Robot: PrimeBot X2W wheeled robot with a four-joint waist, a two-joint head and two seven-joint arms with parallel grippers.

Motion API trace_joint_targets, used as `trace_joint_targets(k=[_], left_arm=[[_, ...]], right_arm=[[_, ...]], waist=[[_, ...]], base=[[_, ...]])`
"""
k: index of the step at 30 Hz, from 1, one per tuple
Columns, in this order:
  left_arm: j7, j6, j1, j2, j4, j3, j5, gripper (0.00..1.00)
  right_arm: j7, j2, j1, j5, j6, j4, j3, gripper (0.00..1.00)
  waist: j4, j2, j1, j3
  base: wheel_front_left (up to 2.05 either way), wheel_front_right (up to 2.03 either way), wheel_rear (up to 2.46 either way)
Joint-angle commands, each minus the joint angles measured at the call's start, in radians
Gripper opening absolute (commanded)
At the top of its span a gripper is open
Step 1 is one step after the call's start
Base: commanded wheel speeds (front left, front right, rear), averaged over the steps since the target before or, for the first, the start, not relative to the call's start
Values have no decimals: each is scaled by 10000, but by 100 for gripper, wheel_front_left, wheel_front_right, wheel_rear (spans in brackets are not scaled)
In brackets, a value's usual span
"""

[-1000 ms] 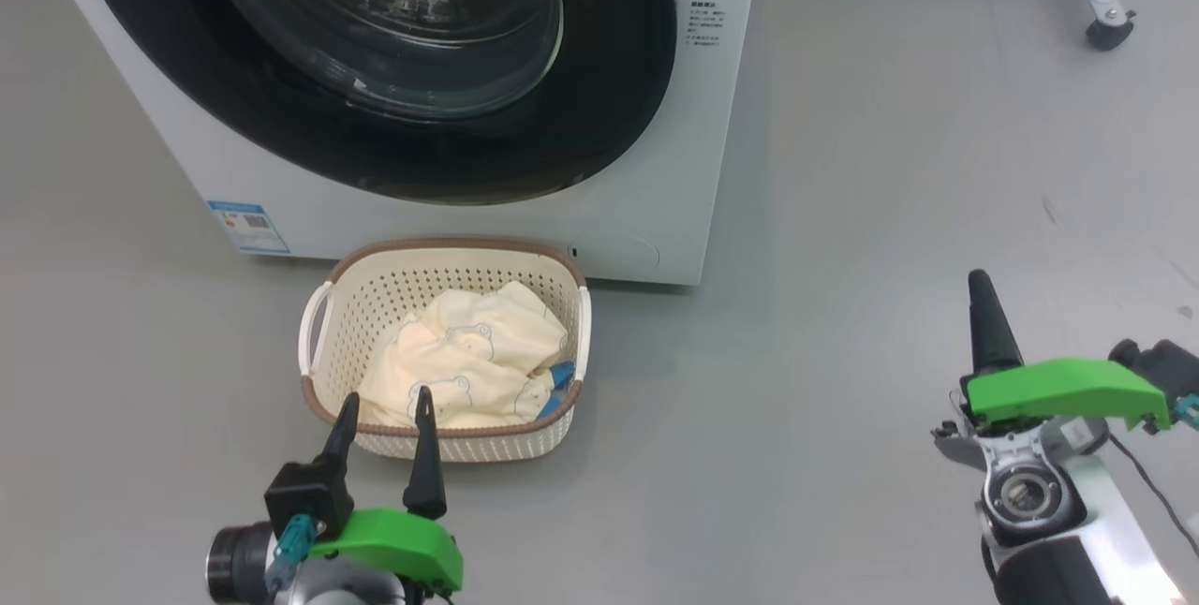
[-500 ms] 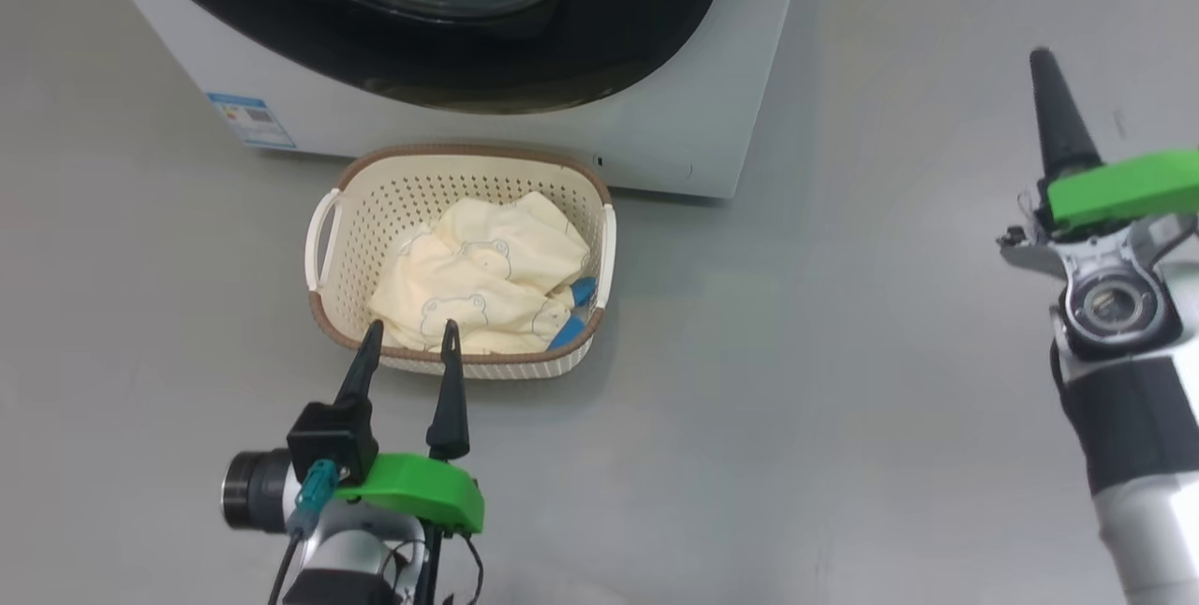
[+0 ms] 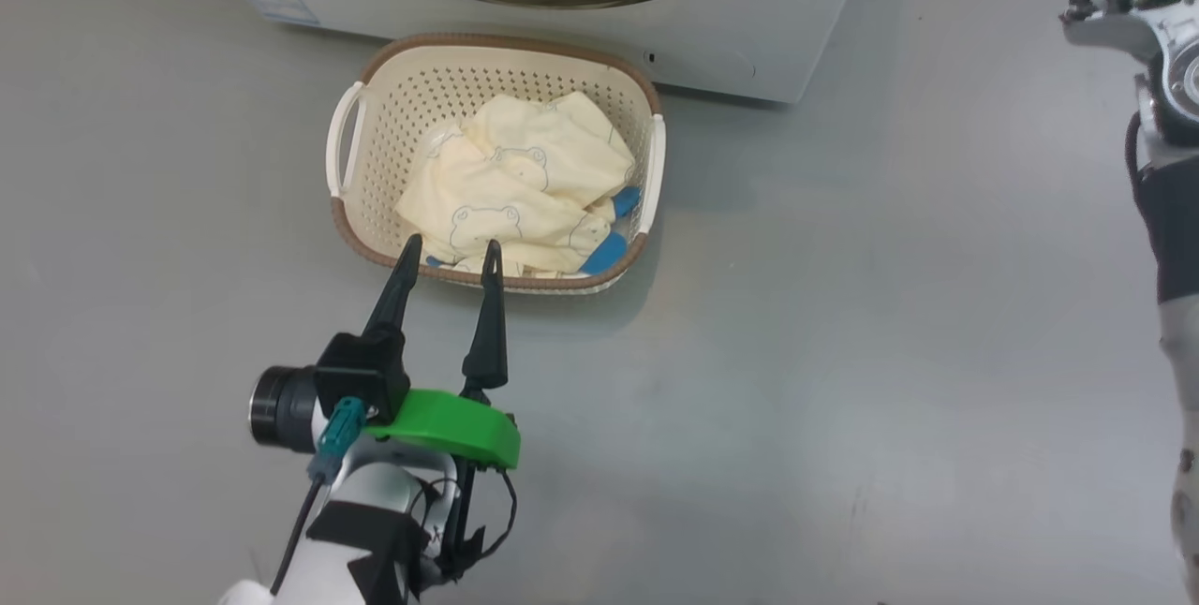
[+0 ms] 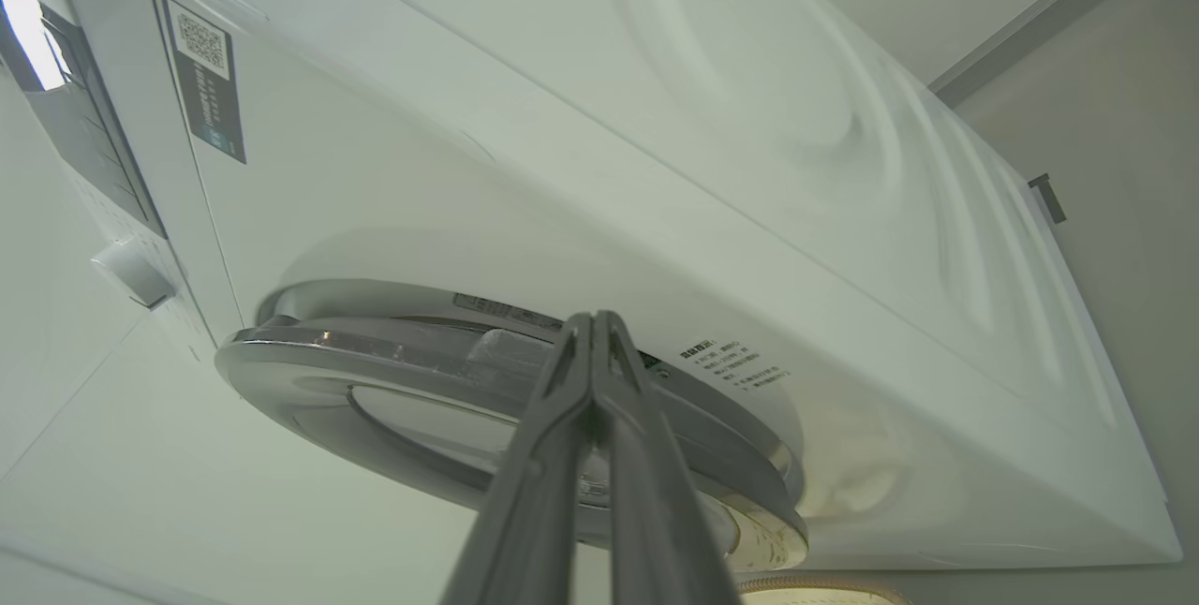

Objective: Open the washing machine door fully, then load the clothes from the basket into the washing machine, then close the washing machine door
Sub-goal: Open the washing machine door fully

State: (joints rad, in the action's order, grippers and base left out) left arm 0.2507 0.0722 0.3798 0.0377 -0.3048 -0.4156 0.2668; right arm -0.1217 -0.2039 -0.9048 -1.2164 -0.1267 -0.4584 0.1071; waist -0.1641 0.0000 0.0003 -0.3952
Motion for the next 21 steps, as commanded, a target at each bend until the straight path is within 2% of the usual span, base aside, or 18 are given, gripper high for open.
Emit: trace_joint_targets(k=[1,13,21], left_arm=[[111,94,322,125,363,176,145,100],[111,288,785,125,542,-216,479,100],[111,370,923,125,607,-338,619,100]], right_arm=[[-203,-42,-637,-187,-40,243,154,0],[-1496,-38,-2258,-1402,-40,-539,376,0],[-1639,-108,-2994,-1497,-40,-1070,748,0]], waist=[[-260,0,-3,-333],[-800,0,-3,-965],[-1133,0,-3,-1224]], base=[[0,0,0],[0,0,0],[0,0,0]])
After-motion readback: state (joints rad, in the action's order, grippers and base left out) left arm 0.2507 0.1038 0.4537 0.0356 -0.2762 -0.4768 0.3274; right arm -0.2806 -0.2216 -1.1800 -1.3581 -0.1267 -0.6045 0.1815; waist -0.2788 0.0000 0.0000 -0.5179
